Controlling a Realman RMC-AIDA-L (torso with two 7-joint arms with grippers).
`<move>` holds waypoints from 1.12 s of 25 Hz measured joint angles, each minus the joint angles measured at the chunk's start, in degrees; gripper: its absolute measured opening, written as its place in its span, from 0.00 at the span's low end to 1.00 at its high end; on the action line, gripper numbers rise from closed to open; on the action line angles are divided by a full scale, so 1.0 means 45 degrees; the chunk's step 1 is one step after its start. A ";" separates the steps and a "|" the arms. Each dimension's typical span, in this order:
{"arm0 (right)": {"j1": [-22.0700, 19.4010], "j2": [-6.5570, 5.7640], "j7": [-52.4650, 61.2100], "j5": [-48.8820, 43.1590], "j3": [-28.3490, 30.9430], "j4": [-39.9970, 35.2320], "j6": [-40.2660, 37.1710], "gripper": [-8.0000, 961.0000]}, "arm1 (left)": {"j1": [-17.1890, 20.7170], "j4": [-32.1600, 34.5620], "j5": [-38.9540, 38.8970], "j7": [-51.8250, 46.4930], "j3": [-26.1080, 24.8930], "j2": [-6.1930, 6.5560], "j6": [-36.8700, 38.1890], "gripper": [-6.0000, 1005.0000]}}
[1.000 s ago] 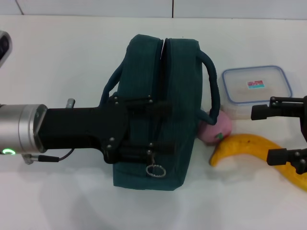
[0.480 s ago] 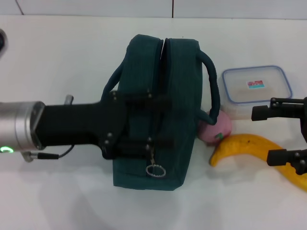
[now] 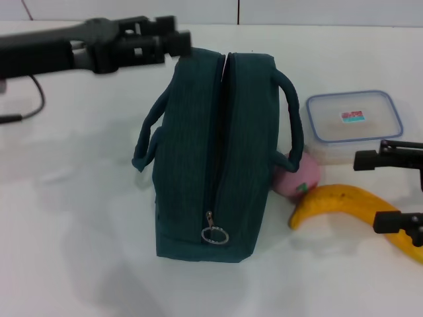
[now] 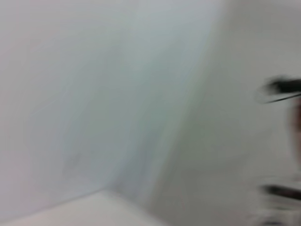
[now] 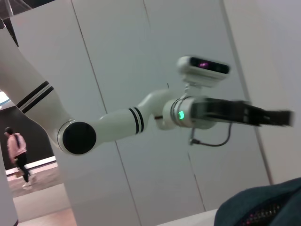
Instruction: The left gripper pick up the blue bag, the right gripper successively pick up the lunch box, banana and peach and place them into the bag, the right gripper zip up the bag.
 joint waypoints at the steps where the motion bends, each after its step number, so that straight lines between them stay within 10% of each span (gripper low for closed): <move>1: -0.0072 -0.0012 -0.0045 0.0020 0.0009 0.0003 0.0003 0.88 | -0.0179 0.0325 0.0748 -0.0832 -0.0167 0.0002 -0.0332 0.80; 9: -0.0543 -0.0068 -0.0153 0.0030 0.0274 0.0032 0.0125 0.87 | -0.1172 0.1732 0.5069 -0.5782 0.0145 0.0270 -0.0049 0.80; 28: -0.0752 -0.0090 -0.0507 -0.0020 0.0346 0.0358 0.0329 0.85 | -0.2110 0.1536 0.6165 -0.7725 0.0654 0.0283 0.0745 0.80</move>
